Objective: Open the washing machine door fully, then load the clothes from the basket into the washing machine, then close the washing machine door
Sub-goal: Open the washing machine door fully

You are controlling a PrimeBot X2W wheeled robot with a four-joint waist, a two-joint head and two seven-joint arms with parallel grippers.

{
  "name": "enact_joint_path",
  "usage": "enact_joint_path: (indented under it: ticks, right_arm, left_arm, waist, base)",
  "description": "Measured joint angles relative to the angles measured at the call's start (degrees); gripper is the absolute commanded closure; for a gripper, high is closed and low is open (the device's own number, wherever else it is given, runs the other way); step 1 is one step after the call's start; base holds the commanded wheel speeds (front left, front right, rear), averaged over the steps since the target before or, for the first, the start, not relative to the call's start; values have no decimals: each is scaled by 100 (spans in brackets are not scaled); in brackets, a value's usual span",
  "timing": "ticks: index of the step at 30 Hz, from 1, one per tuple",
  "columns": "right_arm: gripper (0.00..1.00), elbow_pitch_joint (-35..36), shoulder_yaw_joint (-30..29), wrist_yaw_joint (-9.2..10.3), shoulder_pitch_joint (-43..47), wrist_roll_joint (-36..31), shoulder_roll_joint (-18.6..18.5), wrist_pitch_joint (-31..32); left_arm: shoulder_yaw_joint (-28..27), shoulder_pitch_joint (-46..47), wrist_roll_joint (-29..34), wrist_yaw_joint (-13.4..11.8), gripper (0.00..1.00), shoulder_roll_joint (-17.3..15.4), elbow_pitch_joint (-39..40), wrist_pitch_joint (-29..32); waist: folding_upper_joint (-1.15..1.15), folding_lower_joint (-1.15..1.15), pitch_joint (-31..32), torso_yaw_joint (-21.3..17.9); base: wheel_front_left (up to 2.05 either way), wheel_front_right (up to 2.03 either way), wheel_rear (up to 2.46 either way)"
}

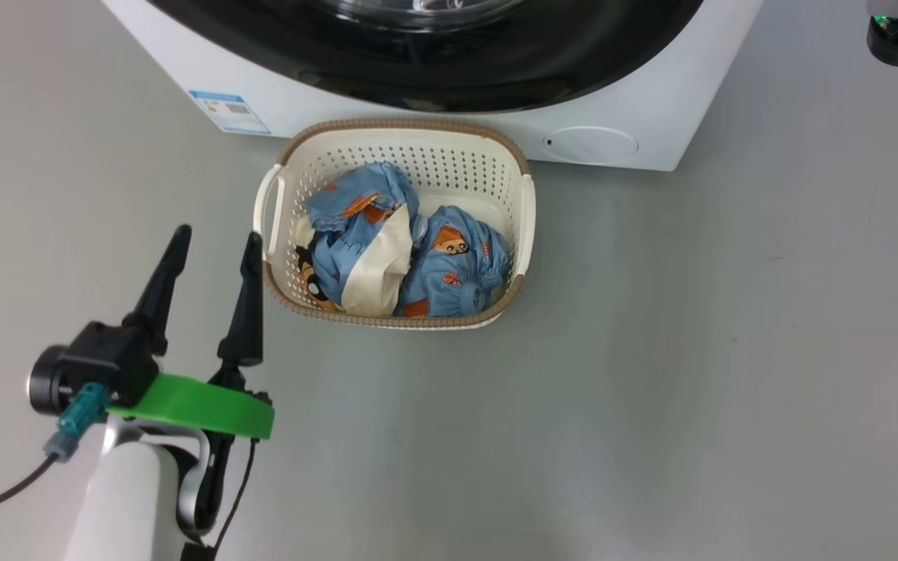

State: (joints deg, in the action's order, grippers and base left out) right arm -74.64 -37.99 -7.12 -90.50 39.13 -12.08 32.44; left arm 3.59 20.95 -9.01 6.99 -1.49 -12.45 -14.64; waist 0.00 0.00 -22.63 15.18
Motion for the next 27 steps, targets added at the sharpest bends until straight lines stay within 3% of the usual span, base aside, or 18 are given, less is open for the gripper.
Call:
enact_joint_path:
  ticks: [27]
  right_arm:
    - [100, -47, -398, 0, -347, -823, 138, 101]
  left_arm:
    - [281, 188, -292, -169, 0, 16, 256, 0]
  waist:
    - [0, 0, -440, 288]
  base:
    - [0, 0, 0]
